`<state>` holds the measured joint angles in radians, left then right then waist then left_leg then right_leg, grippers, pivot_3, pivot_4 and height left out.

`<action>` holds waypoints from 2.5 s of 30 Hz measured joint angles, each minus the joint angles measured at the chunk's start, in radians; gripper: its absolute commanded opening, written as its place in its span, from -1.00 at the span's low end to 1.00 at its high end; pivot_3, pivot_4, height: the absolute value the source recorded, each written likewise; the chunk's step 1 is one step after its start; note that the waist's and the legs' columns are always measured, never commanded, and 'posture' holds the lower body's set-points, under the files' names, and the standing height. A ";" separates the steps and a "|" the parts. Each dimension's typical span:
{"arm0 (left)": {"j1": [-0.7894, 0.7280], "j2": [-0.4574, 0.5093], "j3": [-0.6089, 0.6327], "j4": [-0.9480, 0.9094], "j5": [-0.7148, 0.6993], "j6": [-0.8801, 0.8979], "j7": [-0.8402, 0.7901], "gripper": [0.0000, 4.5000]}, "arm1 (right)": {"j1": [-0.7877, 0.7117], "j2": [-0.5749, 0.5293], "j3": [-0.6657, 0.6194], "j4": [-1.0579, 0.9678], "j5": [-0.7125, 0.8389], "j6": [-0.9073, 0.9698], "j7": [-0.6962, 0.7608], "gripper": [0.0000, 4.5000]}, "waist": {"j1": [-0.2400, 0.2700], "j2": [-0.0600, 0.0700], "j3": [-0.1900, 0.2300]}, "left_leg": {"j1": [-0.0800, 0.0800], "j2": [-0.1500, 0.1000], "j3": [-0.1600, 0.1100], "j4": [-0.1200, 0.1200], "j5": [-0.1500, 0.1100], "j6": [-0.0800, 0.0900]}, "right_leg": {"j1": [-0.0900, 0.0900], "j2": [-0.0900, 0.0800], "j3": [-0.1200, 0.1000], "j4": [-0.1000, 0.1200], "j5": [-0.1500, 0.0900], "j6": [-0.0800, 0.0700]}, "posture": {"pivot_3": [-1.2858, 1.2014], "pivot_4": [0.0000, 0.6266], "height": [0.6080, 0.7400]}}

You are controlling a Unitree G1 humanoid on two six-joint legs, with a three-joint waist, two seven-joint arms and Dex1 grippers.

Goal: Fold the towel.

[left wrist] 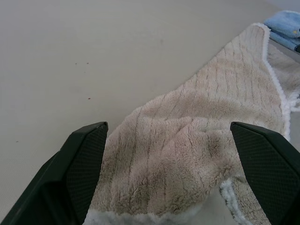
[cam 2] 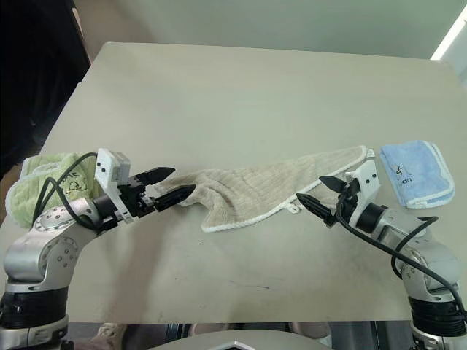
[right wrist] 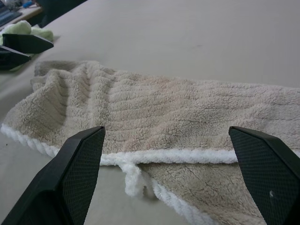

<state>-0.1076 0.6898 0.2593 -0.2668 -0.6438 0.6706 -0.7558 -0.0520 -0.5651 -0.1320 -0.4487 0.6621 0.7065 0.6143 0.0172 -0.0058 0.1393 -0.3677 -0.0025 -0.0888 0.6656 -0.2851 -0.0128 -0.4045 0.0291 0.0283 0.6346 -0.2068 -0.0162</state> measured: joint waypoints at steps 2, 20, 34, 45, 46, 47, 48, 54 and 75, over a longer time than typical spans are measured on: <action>-0.002 0.002 0.000 0.000 -0.003 0.006 -0.002 1.00 | 0.003 0.004 0.001 0.000 0.000 0.000 -0.002 0.98 | 0.000 0.000 0.000 | 0.000 0.000 0.000 0.000 0.000 0.000 | 0.000 0.000 0.000 0.000 0.000 0.000 | 0.03 -0.52 1.00; -0.107 0.006 -0.068 0.034 0.023 -0.003 -0.023 1.00 | 0.015 0.022 -0.006 -0.015 -0.021 -0.035 -0.018 0.98 | 0.000 0.000 0.000 | 0.000 0.000 0.000 0.000 0.000 0.000 | 0.000 0.000 0.000 0.000 0.000 0.000 | 0.03 -0.52 1.00; -0.104 0.067 -0.143 0.000 0.066 -0.057 -0.143 1.00 | -0.026 -0.005 -0.011 0.018 -0.037 -0.044 -0.005 0.98 | 0.000 0.000 0.000 | 0.000 0.000 0.000 0.000 0.000 0.000 | 0.000 0.000 0.000 0.000 0.000 0.000 | 0.03 -0.52 1.00; -0.206 0.359 -0.328 0.034 0.176 -0.317 -0.706 1.00 | -0.079 -0.008 0.003 0.062 -0.051 -0.045 0.006 0.98 | 0.005 0.000 -0.001 | -0.006 0.000 -0.002 0.000 -0.006 0.007 | -0.007 0.000 -0.001 0.004 0.000 -0.001 | 0.03 -0.52 1.00; -0.231 0.373 -0.361 0.047 0.220 -0.375 -0.745 1.00 | -0.078 -0.007 0.004 0.062 -0.054 -0.045 0.005 0.98 | 0.005 0.000 -0.001 | -0.008 0.000 -0.002 0.001 -0.006 0.007 | -0.009 0.000 -0.001 0.005 0.000 -0.001 | 0.03 -0.52 1.00; -0.244 0.375 -0.376 0.055 0.250 -0.414 -0.760 1.00 | -0.077 -0.006 0.004 0.061 -0.056 -0.045 0.005 0.98 | 0.005 0.001 -0.001 | -0.010 0.000 -0.002 0.002 -0.006 0.007 | -0.012 0.000 0.000 0.007 0.000 -0.001 | 0.03 -0.52 1.00; -0.262 0.372 -0.401 0.072 0.291 -0.466 -0.767 1.00 | -0.076 -0.005 0.004 0.061 -0.057 -0.045 0.004 0.98 | 0.005 0.001 -0.001 | -0.012 0.000 -0.002 0.003 -0.006 0.007 | -0.014 0.000 0.000 0.008 0.000 -0.001 | 0.03 -0.52 1.00; -0.309 0.275 -0.483 0.140 0.438 -0.602 -0.731 1.00 | -0.070 0.002 0.003 0.046 -0.057 -0.045 -0.007 0.98 | 0.002 0.001 -0.001 | -0.016 0.000 -0.002 0.003 -0.005 0.007 | -0.019 0.000 -0.001 0.010 0.000 -0.002 | 0.03 -0.52 1.00; -0.151 0.203 -0.459 0.142 0.564 -0.687 -0.460 -0.33 | -0.059 -0.009 -0.014 0.013 -0.055 -0.033 -0.021 1.00 | -0.004 0.002 -0.002 | -0.015 0.001 -0.002 0.003 0.002 0.009 | -0.018 0.000 -0.001 0.010 0.008 -0.005 | 0.03 -0.52 1.00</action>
<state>-0.2587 0.8932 -0.1995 -0.1251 -0.0800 -0.0163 -1.2161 -0.1111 -0.5743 -0.1459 -0.4356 0.6069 0.6737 0.5937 0.0130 -0.0034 0.1372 -0.3828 -0.0017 -0.0904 0.6687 -0.2831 -0.0034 -0.4226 0.0290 0.0274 0.6450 -0.1990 -0.0213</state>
